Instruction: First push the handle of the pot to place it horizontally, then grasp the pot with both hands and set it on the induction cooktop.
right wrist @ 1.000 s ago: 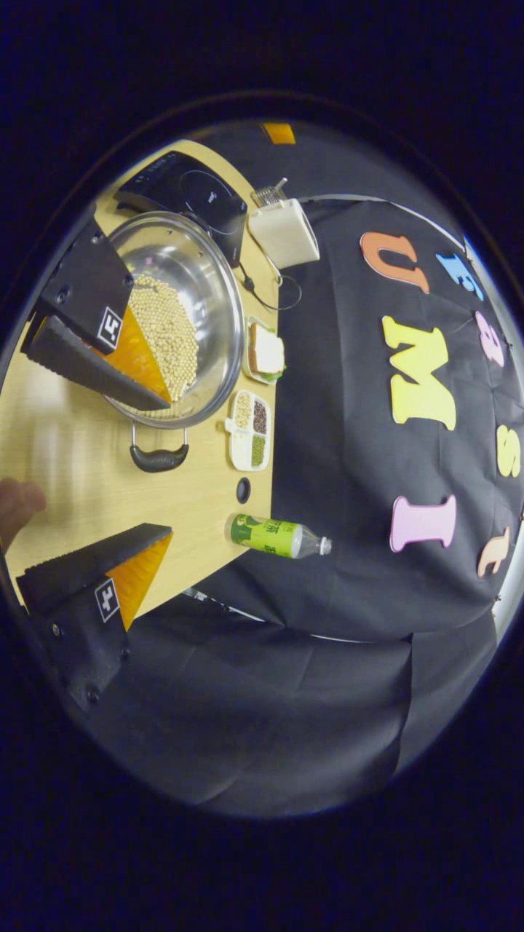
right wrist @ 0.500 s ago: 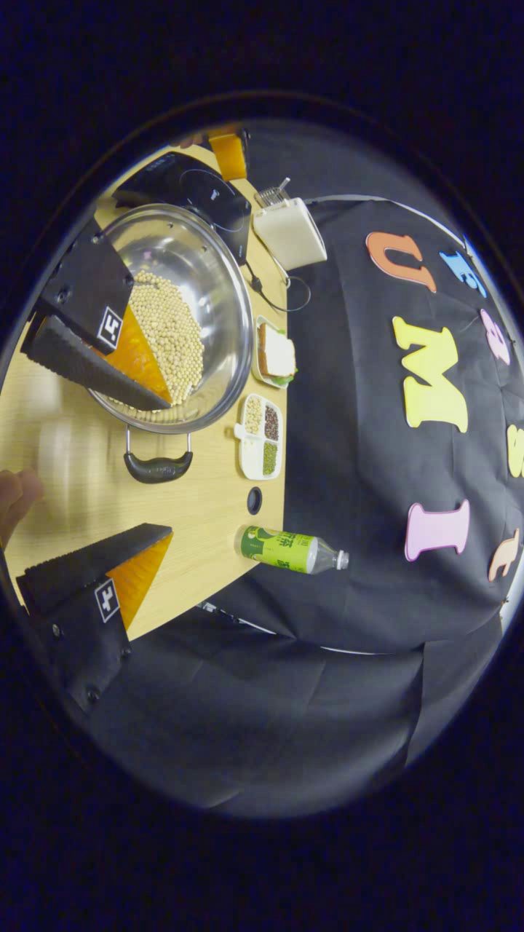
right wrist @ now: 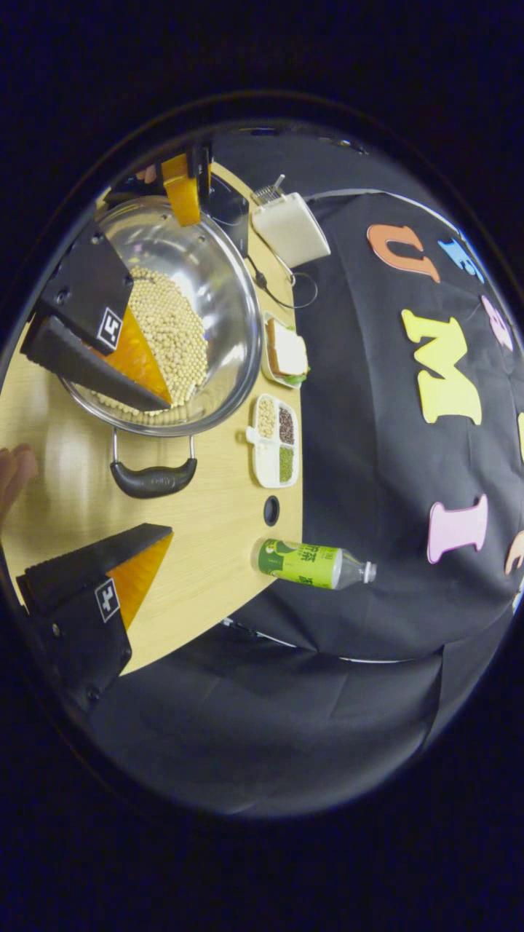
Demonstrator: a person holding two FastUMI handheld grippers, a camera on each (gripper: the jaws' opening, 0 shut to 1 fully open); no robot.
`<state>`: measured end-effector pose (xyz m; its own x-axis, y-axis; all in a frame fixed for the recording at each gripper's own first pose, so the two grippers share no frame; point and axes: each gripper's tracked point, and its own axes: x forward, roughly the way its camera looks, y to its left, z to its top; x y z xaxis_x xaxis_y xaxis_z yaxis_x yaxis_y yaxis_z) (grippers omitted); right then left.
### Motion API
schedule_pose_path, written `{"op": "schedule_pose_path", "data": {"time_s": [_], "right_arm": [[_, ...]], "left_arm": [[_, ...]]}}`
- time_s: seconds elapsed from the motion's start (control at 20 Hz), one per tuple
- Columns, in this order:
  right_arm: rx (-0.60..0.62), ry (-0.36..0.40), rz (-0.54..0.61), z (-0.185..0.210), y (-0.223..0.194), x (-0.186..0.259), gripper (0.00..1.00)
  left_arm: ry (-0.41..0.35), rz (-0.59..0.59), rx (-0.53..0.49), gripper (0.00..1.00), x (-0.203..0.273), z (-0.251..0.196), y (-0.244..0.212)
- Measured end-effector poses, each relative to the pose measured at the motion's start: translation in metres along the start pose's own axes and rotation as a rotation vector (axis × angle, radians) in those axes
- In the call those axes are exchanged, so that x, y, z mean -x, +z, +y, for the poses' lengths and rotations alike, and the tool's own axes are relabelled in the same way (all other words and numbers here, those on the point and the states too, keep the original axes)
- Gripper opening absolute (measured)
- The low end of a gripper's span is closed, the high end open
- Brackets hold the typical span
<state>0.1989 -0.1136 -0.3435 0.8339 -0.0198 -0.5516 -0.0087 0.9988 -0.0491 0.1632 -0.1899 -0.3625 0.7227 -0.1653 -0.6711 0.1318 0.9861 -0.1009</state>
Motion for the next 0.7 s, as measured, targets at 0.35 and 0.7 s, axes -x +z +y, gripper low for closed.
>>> {"op": "schedule_pose_path", "data": {"time_s": [0.35, 0.7], "right_arm": [[-0.023, 0.026, 0.067, 0.006, -0.017, -0.019, 0.97], [-0.025, 0.010, 0.059, 0.006, -0.014, -0.018, 0.69]], "left_arm": [[0.068, -0.011, -0.093, 0.96, -0.012, -0.001, 0.000], [0.158, -0.017, -0.136, 0.72, -0.015, 0.000, -0.002]]}}
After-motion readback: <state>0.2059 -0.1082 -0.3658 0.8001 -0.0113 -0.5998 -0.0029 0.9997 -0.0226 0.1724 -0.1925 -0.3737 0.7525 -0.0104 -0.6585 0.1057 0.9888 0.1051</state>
